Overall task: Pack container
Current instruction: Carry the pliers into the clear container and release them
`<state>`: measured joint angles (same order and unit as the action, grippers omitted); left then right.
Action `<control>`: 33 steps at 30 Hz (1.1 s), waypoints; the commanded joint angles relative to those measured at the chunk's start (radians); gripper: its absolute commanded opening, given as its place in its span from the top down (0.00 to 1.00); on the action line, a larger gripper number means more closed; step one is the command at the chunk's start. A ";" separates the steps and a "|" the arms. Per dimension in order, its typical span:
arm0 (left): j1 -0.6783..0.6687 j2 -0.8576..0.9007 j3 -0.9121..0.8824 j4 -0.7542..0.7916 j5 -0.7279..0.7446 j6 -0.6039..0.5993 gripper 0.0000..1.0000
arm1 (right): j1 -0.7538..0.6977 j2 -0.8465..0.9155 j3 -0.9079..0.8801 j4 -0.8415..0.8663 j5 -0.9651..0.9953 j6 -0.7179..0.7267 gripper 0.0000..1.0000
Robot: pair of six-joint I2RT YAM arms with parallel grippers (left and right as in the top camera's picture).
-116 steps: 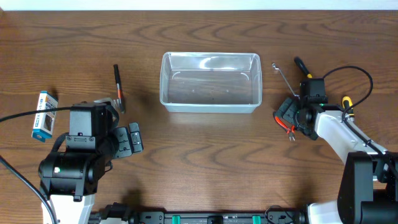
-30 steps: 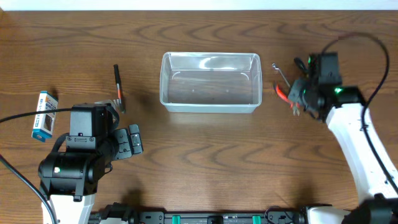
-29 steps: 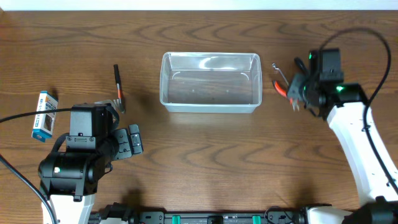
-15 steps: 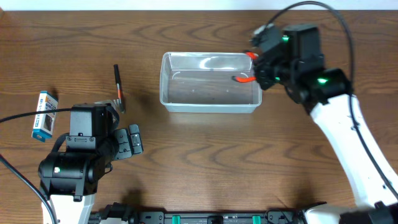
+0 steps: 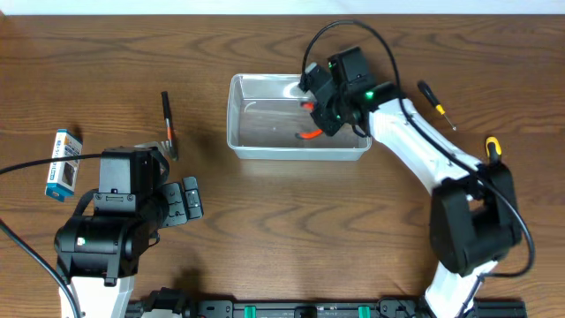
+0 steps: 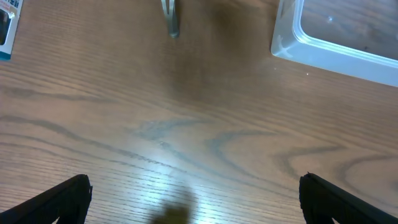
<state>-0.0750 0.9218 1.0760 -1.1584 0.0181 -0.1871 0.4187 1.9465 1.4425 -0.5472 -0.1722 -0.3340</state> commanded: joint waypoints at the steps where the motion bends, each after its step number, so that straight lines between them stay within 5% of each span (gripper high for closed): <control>1: -0.005 -0.002 0.016 -0.004 -0.011 -0.010 0.02 | 0.013 0.031 0.036 -0.016 -0.017 -0.019 0.98; 14: -0.005 -0.002 0.016 -0.004 -0.011 -0.010 0.02 | 0.014 0.100 0.037 -0.076 -0.019 -0.023 0.84; 21: -0.005 -0.002 0.016 -0.004 -0.011 -0.010 0.02 | 0.014 0.086 0.077 -0.077 -0.019 -0.017 0.29; 25: -0.005 -0.002 0.016 -0.004 -0.011 -0.010 0.02 | 0.010 0.029 0.204 -0.164 -0.019 0.008 0.20; 28: -0.005 -0.002 0.016 -0.004 -0.011 -0.010 0.02 | -0.012 -0.039 0.357 -0.294 0.022 0.009 0.01; 33: -0.005 -0.002 0.016 -0.004 -0.011 -0.010 0.02 | -0.116 -0.109 0.569 -0.482 0.126 0.049 0.01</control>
<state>-0.0750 0.9218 1.0760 -1.1595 0.0185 -0.1871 0.3767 1.9186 1.9121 -0.9737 -0.1234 -0.3168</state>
